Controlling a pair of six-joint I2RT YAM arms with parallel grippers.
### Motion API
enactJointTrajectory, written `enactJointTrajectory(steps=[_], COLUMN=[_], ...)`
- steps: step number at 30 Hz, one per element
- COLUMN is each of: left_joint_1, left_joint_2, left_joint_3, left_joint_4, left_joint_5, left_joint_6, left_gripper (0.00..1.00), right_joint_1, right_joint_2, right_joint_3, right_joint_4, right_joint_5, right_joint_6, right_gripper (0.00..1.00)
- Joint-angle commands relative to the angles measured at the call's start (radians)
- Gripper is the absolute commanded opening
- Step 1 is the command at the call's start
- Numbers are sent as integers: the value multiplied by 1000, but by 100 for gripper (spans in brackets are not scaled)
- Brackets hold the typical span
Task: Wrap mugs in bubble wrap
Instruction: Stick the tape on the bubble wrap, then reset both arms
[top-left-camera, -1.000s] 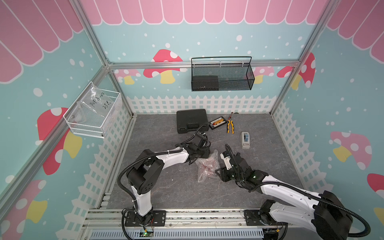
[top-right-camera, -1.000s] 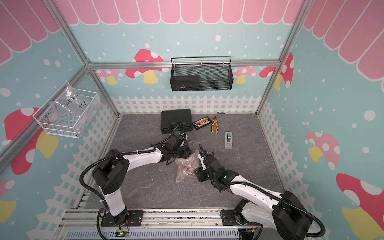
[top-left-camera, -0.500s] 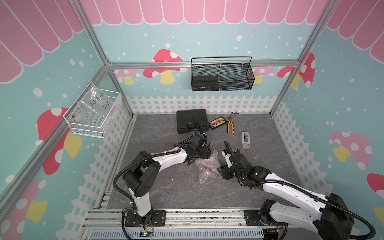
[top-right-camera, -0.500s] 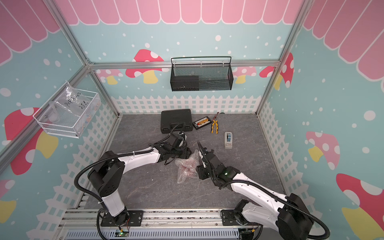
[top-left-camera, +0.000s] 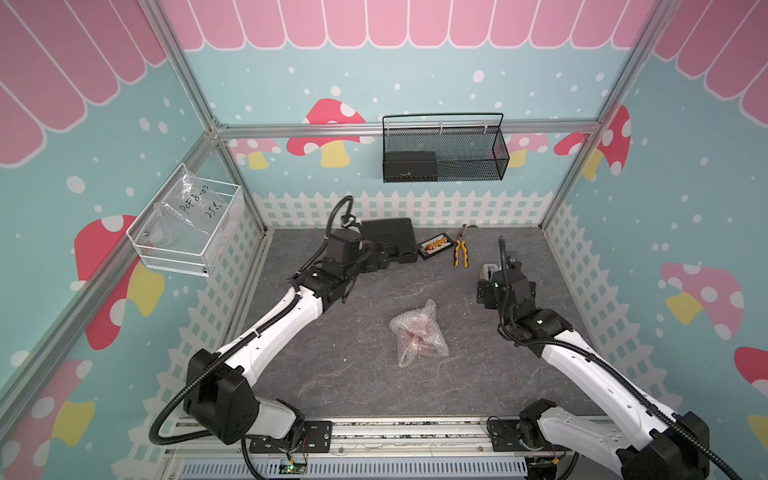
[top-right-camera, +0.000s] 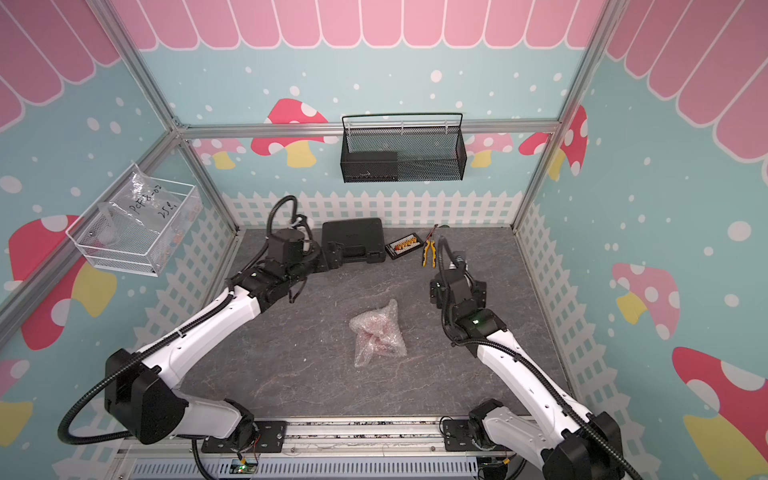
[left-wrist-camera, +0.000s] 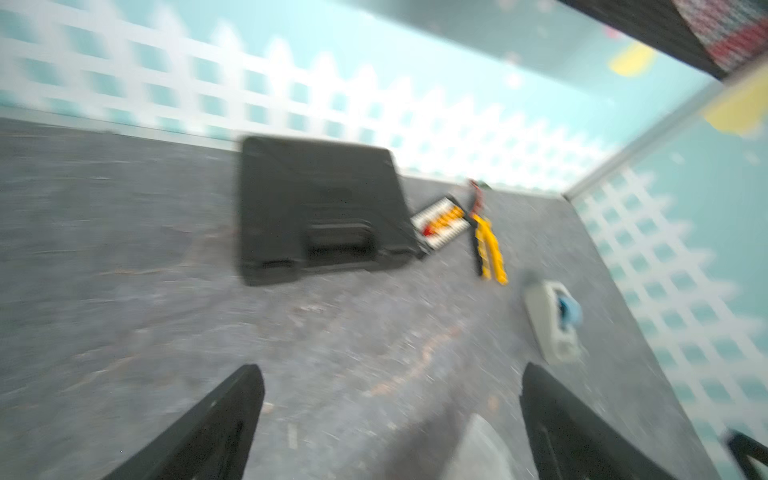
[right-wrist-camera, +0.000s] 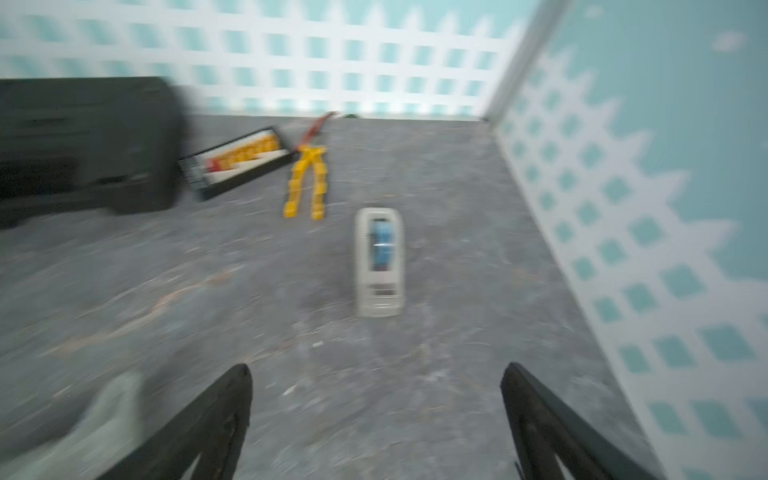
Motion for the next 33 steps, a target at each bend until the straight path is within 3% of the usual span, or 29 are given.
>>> enactJointTrajectory(steps=[1, 3, 8, 10, 14, 18, 20, 25, 27, 29, 30, 31, 32, 33], left_joint_1=[130, 176, 261, 272, 273, 291, 292, 288, 287, 285, 259, 254, 279, 307], left_joint_2=[-41, -90, -161, -175, -154, -69, -49, -42, 22, 207, 190, 127, 110, 154], left_joint_3=[-167, -254, -424, -516, -682, -741, -754, -793, -905, -983, -963, -917, -860, -825], left_joint_4=[-13, 36, 158, 284, 598, 812, 886, 1009, 1294, 1646, 1617, 1433, 1270, 1273], left_joint_5=[-240, -365, -495, -525, -574, -478, -411, -230, -168, -154, -143, -101, -24, -45], left_joint_6=[-67, -37, -16, 30, 160, 236, 283, 409, 449, 476, 504, 512, 509, 482], left_gripper=[100, 100, 100, 100, 100, 100, 100, 99, 99, 100, 100, 100, 100, 100], right_joint_1=[-115, -196, -295, -340, -349, -360, -366, -401, -400, -401, -402, -403, -403, -403], right_joint_2=[-10, 7, 59, 67, 45, 143, 209, 356, 521, 435, 464, 501, 476, 467], right_joint_3=[-143, -215, -345, -380, -485, -630, -633, -641, -700, -662, -656, -654, -623, -584], right_joint_4=[176, 280, 530, 622, 885, 1283, 1371, 1585, 1892, 1674, 1712, 1769, 1659, 1572], right_joint_5=[246, 260, 299, 251, 302, 326, 328, 186, 148, 106, 102, 81, 61, 60], right_joint_6=[-39, -31, -50, -58, -169, -293, -322, -302, -341, -330, -337, -353, -354, -349], right_gripper=[99, 100, 99, 100, 99, 99, 100, 100, 99, 100, 100, 99, 99, 99])
